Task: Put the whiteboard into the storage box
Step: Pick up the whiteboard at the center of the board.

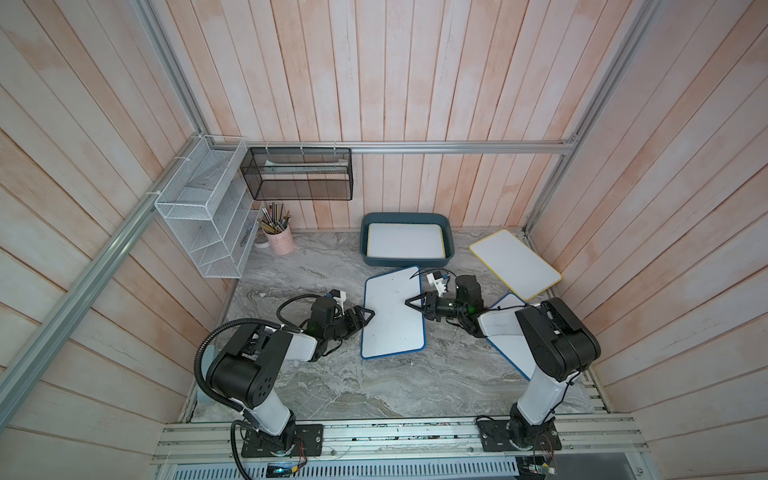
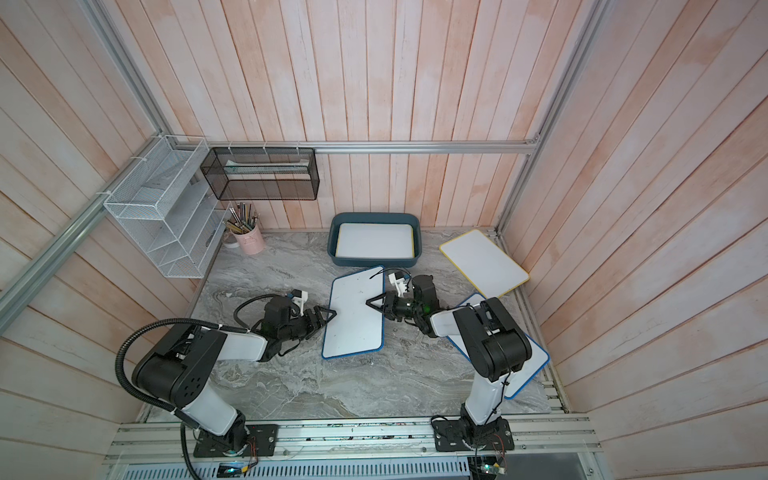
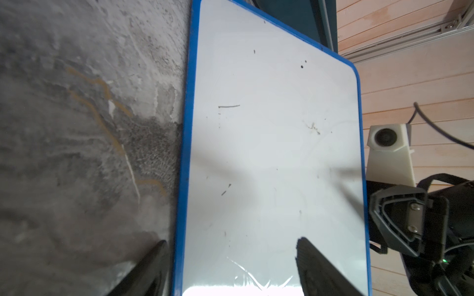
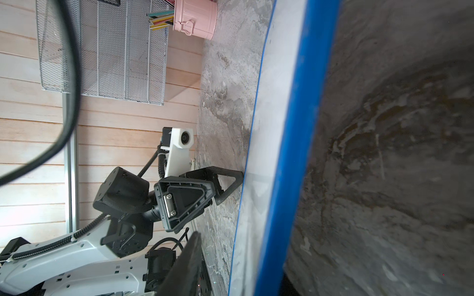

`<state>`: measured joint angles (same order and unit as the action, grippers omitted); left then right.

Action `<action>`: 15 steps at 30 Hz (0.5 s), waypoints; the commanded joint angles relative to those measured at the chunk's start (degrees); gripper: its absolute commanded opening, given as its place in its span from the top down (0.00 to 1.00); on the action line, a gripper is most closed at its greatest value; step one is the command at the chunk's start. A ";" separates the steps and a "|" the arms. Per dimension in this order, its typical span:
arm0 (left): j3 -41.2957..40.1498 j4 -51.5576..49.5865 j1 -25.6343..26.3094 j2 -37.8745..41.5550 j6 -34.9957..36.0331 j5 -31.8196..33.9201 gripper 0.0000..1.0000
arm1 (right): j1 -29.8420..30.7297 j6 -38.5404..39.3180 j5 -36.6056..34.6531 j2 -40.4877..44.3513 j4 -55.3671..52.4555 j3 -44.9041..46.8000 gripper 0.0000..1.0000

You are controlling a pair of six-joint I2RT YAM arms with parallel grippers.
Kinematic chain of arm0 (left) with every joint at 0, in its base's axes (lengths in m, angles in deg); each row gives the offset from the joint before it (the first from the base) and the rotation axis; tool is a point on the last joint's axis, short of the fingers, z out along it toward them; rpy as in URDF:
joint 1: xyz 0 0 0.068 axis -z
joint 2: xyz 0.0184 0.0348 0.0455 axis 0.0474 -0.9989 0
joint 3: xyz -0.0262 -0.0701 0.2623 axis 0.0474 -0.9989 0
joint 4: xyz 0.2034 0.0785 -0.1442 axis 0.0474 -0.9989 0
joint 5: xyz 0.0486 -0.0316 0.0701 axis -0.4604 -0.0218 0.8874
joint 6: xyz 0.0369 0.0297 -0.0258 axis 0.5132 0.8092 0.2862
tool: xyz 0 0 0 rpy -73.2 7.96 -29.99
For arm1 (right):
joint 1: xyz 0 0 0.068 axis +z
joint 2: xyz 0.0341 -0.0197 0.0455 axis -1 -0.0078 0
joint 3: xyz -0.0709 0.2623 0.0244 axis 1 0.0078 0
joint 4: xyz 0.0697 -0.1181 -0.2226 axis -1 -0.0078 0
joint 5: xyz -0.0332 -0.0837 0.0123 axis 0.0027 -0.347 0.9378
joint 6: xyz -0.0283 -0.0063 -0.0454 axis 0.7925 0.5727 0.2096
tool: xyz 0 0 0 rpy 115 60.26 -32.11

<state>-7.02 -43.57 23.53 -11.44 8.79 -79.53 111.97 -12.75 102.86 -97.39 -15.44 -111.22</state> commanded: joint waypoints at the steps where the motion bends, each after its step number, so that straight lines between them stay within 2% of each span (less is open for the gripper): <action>1: -2.17 -12.80 0.71 -3.41 0.29 0.48 0.20 | -1.01 3.57 2.13 2.69 -2.60 -1.94 0.65; 6: -1.91 -12.72 0.71 -3.64 0.29 0.39 0.20 | -1.15 4.76 2.52 2.20 -4.67 -2.51 0.69; 12: -2.08 -12.67 0.71 -3.75 0.29 0.30 0.20 | -1.32 6.14 2.50 1.97 -6.68 -2.84 0.93; 15: -2.08 -12.49 0.71 -3.61 0.32 0.28 0.20 | -1.49 6.88 2.59 2.31 -7.94 -3.04 1.00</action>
<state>-6.83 -43.71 23.53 -11.61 8.95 -79.88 110.83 -8.03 103.67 -96.80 -23.13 -112.51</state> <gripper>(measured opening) 0.802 0.069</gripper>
